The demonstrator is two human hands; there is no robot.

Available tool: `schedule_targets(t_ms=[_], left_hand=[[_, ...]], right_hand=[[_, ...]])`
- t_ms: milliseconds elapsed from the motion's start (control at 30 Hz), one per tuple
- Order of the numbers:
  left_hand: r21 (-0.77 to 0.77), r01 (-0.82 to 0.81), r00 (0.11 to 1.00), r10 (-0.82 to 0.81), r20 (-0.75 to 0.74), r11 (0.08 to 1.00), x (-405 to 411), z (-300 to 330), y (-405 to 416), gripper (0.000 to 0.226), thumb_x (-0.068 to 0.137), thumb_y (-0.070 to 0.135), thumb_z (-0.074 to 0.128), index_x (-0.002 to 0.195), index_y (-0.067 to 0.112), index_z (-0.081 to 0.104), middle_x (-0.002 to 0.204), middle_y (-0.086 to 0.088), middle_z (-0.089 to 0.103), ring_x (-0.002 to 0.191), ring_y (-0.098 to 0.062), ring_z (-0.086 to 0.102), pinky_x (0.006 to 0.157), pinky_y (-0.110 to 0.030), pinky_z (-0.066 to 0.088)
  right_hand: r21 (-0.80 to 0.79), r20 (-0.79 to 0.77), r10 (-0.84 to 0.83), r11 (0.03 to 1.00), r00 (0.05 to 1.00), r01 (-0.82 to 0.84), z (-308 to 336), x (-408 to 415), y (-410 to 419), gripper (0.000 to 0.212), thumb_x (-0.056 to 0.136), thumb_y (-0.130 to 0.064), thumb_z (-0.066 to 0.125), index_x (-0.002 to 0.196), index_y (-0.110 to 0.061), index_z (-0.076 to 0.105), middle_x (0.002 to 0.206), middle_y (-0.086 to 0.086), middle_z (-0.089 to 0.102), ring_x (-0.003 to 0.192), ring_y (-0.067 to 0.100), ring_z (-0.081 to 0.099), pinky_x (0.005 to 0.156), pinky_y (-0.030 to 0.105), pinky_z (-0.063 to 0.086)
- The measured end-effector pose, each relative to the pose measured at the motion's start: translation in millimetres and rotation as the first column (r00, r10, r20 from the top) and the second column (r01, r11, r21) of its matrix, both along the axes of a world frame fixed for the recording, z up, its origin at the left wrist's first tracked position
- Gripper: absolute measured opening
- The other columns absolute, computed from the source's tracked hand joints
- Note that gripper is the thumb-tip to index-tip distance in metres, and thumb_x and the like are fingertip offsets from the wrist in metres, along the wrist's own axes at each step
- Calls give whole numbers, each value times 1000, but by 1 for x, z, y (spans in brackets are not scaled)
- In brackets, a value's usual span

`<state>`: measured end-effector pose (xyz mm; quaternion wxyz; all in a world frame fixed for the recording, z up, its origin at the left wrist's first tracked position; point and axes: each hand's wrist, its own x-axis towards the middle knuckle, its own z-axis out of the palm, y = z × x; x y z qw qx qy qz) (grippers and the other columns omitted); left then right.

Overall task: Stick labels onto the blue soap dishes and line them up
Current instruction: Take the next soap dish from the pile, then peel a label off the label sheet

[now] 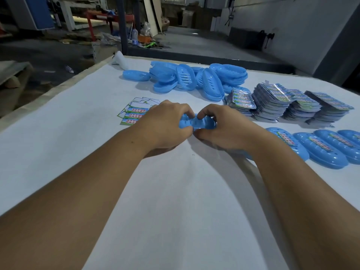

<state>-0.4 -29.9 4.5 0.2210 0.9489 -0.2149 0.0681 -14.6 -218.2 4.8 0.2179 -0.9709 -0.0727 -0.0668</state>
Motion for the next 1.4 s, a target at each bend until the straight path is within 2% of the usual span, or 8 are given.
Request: schedule_targets(t_ms=[200, 333, 567, 733, 900, 1100, 1267, 1400], left_hand=[[-81, -272, 959, 277, 55, 959, 5, 4, 5, 22, 95, 44, 55, 109, 33, 68, 107, 1, 66, 93, -19, 59, 78, -34, 48], [186, -561, 824, 522, 219, 807, 15, 12, 28, 36, 101, 44, 46, 124, 21, 61, 114, -8, 64, 105, -26, 53, 77, -38, 41], [327, -555, 819, 571, 52, 765, 16, 14, 45, 39, 96, 46, 56, 124, 19, 54, 106, -5, 58, 92, -24, 50, 74, -37, 36], [314, -561, 813, 581, 36, 766, 21, 16, 48, 46, 92, 52, 61, 127, 23, 53, 107, -2, 59, 91, -23, 51, 74, -37, 36], [132, -552, 830, 558, -9, 823, 27, 13, 55, 57, 80, 47, 76, 127, 22, 53, 119, -3, 63, 103, -25, 57, 73, -35, 38], [-169, -519, 851, 525, -14, 838, 33, 12, 54, 60, 80, 15, 82, 131, 21, 51, 123, -7, 60, 109, -23, 58, 77, -33, 45], [-550, -440, 889, 429, -159, 710, 31, 24, 46, 37, 83, 16, 78, 112, 31, 61, 111, 1, 68, 97, -13, 68, 64, -23, 53], [-768, -399, 908, 101, -406, 501, 19, 27, 22, 12, 85, 11, 71, 87, 23, 71, 82, 3, 76, 70, -8, 74, 56, -21, 56]], right_hand=[[40, 53, -41, 998, 998, 39, 2, 1, -2, 35, 84, -47, 71, 117, -37, 63, 104, -10, 62, 99, 14, 60, 68, 27, 43], [209, 211, -140, 973, 967, 95, 7, 3, -3, 31, 93, -36, 68, 122, -28, 65, 120, -13, 63, 114, 10, 58, 93, 25, 43], [303, 294, -198, 947, 935, 105, 7, 4, -2, 20, 92, -32, 68, 112, -28, 69, 97, -23, 61, 96, 4, 60, 82, 13, 40], [288, 307, -189, 952, 933, 98, 8, 5, -2, 16, 92, -31, 68, 107, -28, 70, 92, -25, 62, 93, 6, 63, 87, 22, 49], [288, 315, -193, 952, 929, 99, 8, 5, -1, 16, 92, -31, 68, 107, -28, 70, 93, -22, 64, 92, 6, 63, 87, 23, 49], [290, 304, -198, 951, 932, 107, 9, 4, -1, 14, 93, -30, 66, 107, -31, 69, 94, -23, 63, 88, 4, 62, 86, 23, 48], [306, 290, -181, 948, 940, 88, 10, 3, 2, 9, 93, -29, 66, 100, -35, 64, 91, -25, 64, 84, -2, 62, 79, 17, 47], [402, 257, -165, 914, 952, 50, 11, 3, 7, 9, 91, -32, 70, 99, -33, 66, 87, -21, 69, 80, -1, 67, 80, 19, 54]])
